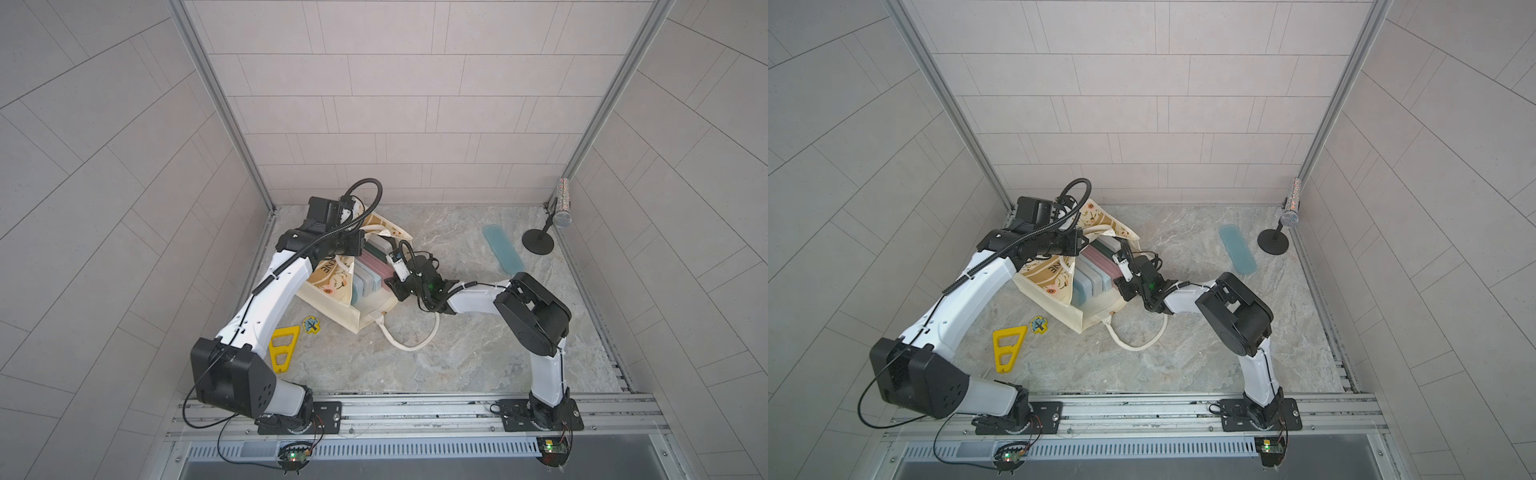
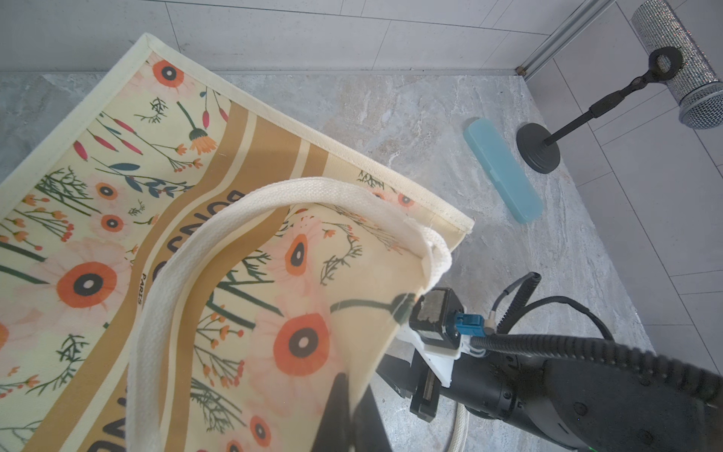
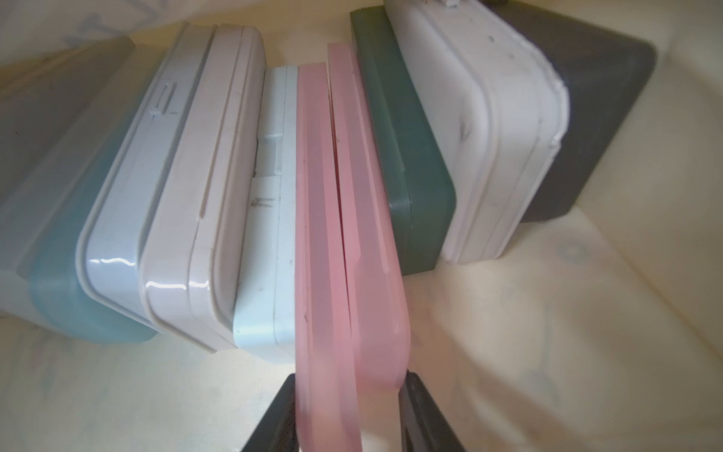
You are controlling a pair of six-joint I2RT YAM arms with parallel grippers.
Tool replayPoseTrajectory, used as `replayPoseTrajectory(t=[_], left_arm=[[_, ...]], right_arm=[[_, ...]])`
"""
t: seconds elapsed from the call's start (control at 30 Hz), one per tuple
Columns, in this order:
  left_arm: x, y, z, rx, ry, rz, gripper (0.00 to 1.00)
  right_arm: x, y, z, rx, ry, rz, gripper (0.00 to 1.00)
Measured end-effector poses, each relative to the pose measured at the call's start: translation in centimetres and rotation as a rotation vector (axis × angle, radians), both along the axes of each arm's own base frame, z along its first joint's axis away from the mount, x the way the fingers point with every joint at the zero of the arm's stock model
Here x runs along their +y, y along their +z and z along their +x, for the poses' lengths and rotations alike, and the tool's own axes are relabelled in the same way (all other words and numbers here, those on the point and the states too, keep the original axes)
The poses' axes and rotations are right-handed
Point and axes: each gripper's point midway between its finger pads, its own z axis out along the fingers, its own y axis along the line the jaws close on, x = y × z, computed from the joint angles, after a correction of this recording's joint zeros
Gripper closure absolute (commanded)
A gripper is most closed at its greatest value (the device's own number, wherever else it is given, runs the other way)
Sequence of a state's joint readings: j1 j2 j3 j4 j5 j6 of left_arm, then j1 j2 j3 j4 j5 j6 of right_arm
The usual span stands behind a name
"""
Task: Take out the pencil case from the canvas bag
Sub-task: Pick up the pencil case from the canvas bag.
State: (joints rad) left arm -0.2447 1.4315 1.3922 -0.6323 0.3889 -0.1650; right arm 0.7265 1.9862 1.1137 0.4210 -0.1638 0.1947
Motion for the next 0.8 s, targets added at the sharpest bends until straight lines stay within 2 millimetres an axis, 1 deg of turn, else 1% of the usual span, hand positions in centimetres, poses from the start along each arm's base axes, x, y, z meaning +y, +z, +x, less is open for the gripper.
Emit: replayPoseTrajectory(t=[0.1,0.27,0.4,0.6,0.8], left_arm=[[0.0,0.0,0.0,0.002,0.0,-0.004,1.0],[0.2,0.1,0.2,-0.002,0.005,-0.012,1.0],[0.3,0.2,0.2,0.0,0.01,-0.023,1.0],[0.4,0.2,0.3,0.004,0.014,-0.035,1.0],[0.4,0.2,0.3,0.005,0.014,-0.038,1.0]], right_arm=[[0.2,0.0,0.1,-0.001,0.001,0.002,0.73],[0.4,-0.2,-0.3,0.002,0.014,-0.009,0.74],[0.2,-0.4,-1.3,-0.008,0.025,-0.038,0.74],[-1.6,0.1,-3.1,-0.018,0.023,-0.085,0.77],[-3.1,0.2,-4.6,-0.009,0.024,-0.106,0.76]])
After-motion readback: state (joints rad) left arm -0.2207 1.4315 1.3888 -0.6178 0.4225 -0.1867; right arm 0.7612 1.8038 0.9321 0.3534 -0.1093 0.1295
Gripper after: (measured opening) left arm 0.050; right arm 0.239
